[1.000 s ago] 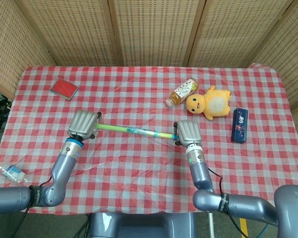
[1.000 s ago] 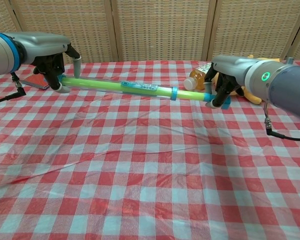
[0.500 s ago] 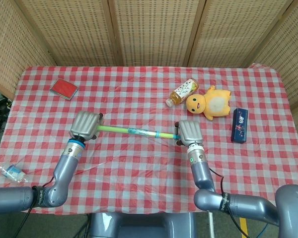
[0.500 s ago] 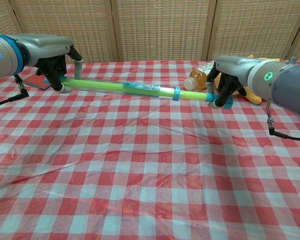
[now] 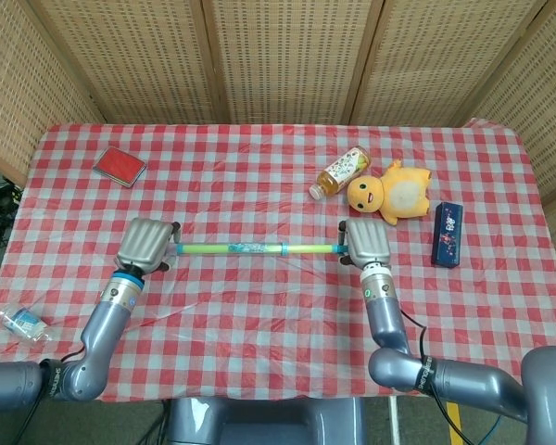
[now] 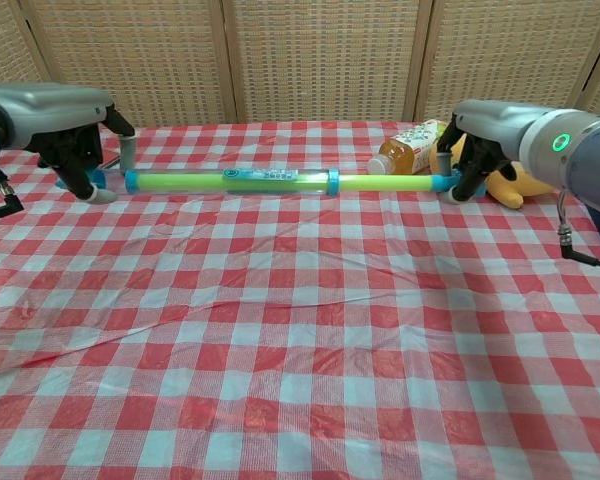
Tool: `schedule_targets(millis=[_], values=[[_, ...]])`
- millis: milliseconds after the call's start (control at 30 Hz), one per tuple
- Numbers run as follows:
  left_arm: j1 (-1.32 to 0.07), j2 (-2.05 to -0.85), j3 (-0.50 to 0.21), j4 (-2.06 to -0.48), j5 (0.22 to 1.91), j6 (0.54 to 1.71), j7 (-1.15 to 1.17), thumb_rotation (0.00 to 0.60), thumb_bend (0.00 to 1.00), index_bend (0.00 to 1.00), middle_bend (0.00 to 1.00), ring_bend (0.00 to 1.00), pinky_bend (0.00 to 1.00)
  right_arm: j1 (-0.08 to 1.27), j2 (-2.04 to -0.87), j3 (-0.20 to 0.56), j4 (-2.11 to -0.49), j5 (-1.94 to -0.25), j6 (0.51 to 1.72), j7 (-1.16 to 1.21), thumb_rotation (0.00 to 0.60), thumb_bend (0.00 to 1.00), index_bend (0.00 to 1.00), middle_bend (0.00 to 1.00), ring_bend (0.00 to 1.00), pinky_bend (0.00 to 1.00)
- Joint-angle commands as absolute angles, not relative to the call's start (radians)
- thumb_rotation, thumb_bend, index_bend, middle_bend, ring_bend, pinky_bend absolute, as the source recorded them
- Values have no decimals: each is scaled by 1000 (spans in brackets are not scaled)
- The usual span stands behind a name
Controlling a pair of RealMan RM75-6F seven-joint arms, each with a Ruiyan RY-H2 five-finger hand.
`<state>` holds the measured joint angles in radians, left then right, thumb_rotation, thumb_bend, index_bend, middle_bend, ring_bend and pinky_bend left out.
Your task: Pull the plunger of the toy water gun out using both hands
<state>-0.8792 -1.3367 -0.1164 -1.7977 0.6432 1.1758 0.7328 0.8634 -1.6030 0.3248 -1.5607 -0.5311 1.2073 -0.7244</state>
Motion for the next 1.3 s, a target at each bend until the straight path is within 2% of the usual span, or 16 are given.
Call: schedule_targets(millis=[33,500,1300], values=[[-864,-1324,-104,-1802,659,1178,720,600,523,597,916,774,697,858,-1598,322,-1556,-530,1209,-723,600,500,795,1000,1000,793],[-787,-1259,-58,-1817,736,1180,665,600,522,603,916,774,696,830,-1558,323,-1553,-538,1235,-716,600,500,796,1000,1000,793],[-759,-1252,-68,-1770,757,1138,656,600,523,609,916,774,696,812,-1520,350,-1521,-484,1245,-735,600,500,797,1000,1000,793]])
